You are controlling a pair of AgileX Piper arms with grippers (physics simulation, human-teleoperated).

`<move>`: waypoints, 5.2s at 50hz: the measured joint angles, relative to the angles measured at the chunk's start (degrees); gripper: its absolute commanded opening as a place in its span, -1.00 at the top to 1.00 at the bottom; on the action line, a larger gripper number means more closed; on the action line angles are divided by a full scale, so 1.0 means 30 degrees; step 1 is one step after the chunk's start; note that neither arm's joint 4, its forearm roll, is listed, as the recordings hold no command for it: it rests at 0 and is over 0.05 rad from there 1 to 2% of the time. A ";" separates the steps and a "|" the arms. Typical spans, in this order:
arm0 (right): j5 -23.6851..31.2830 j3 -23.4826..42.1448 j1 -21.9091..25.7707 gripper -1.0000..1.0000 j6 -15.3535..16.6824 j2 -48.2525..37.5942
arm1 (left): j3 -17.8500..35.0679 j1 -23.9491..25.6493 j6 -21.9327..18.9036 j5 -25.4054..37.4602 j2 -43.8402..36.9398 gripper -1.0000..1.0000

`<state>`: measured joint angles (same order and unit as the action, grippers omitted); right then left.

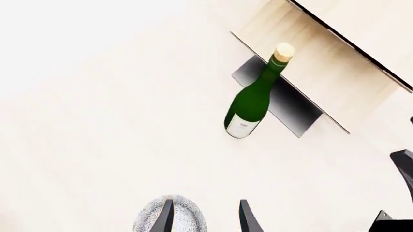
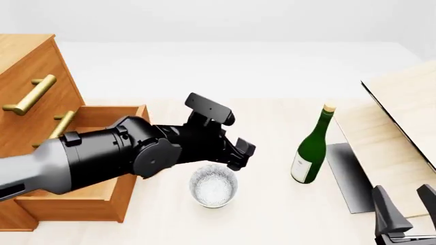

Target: Put the bowl in the bottom drawer of the cabinet.

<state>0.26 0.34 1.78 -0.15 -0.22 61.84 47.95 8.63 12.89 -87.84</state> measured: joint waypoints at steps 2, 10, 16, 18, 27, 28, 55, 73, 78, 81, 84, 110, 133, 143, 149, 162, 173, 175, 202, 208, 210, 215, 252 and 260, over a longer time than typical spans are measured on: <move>0.0000 0.0000 0.0000 -1.00 0.0000 0.0000 | 0.0052 -0.0021 0.0008 0.0073 -0.0185 -1.00; 0.0000 0.0000 0.0000 -1.00 -0.0001 0.0000 | 0.0244 -0.0197 0.0033 0.0339 -0.0848 -1.00; 0.0000 0.0000 0.0000 -1.00 -0.0001 0.0000 | 0.0474 -0.0375 0.0011 0.0495 -0.1497 -1.00; 0.0000 0.0000 0.0000 -1.00 -0.0001 0.0000 | 0.0587 -0.0457 0.0006 0.0593 -0.1741 -1.00; 0.0000 0.0000 0.0001 -1.00 -0.0001 0.0000 | 0.1055 -0.0735 0.0135 0.0990 -0.2606 -1.00; 0.0000 0.0000 0.0000 -1.00 -0.0001 0.0000 | 0.1071 -0.0732 0.0172 0.0994 -0.2685 -1.00; 0.0000 0.0000 0.0000 -1.00 0.0000 0.0000 | 0.0216 -0.0369 0.1740 0.0432 -0.4050 -1.00; 0.0000 0.0000 0.0001 -1.00 0.0001 0.0000 | -0.0893 -0.0367 0.2578 -0.0508 -0.4526 -1.00; 0.0000 0.0000 0.0001 -1.00 0.0000 0.0000 | -0.1176 -0.0321 0.2813 -0.0843 -0.4673 -1.00; 0.0000 0.0000 0.0001 -1.00 0.0000 0.0000 | -0.1326 -0.0271 0.2956 -0.1047 -0.4763 -1.00; 0.0000 0.0000 0.0001 -1.00 0.0000 0.0000 | -0.1471 -0.0208 0.3106 -0.1256 -0.4868 -1.00; 0.0000 0.0000 0.0001 -1.00 0.0001 0.0000 | -0.2393 0.0165 0.4289 -0.2696 -0.5647 -1.00; 0.0000 0.0000 0.0001 -1.00 0.0001 0.0000 | -0.2647 0.0717 0.5100 -0.3399 -0.6402 -1.00; 0.0001 0.0000 0.0001 -1.00 0.0001 0.0000 | -0.2579 0.0856 0.5345 -0.3598 -0.6710 -1.00; 0.0001 0.0000 0.0000 -1.00 0.0000 0.0000 | -0.2598 0.0877 0.5508 -0.3716 -0.6733 -1.00; 0.0000 0.0000 0.0000 -1.00 0.0001 0.0000 | -0.2601 0.0899 0.5798 -0.3973 -0.6819 -1.00; 0.0000 0.0000 0.0000 -1.00 0.0001 0.0000 | -0.2602 0.0956 0.5858 -0.4043 -0.6829 1.00; 0.0000 0.0000 0.0000 -1.00 0.0001 0.0000 | -0.2603 0.0964 0.5827 -0.4024 -0.6817 1.00; 0.0000 0.0000 0.0001 -1.00 0.0001 0.0000 | -0.2224 0.0297 0.4302 -0.3722 -0.5859 1.00; 0.0000 0.0000 0.0000 -1.00 0.0001 0.0000 | -0.2219 -0.0344 0.3617 -0.3448 -0.5305 1.00; 0.0001 0.0000 0.0000 -1.00 0.0001 0.0000 | -0.2207 -0.0561 0.3421 -0.3333 -0.5119 1.00; 0.0000 0.0000 0.0001 -1.00 0.0001 0.0000 | -0.2184 -0.1007 0.3025 -0.3060 -0.4675 1.00; 0.0001 0.0000 0.0001 -1.00 0.0002 -0.0001 | -0.2425 -0.3734 0.1226 -0.2273 -0.1082 1.00; 0.0000 0.0000 0.0001 -1.00 0.0001 0.0000 | -0.2464 -0.4114 0.0922 -0.2034 -0.0273 1.00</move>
<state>0.26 0.34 1.78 -0.14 -0.22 54.45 35.61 11.39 6.79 -88.66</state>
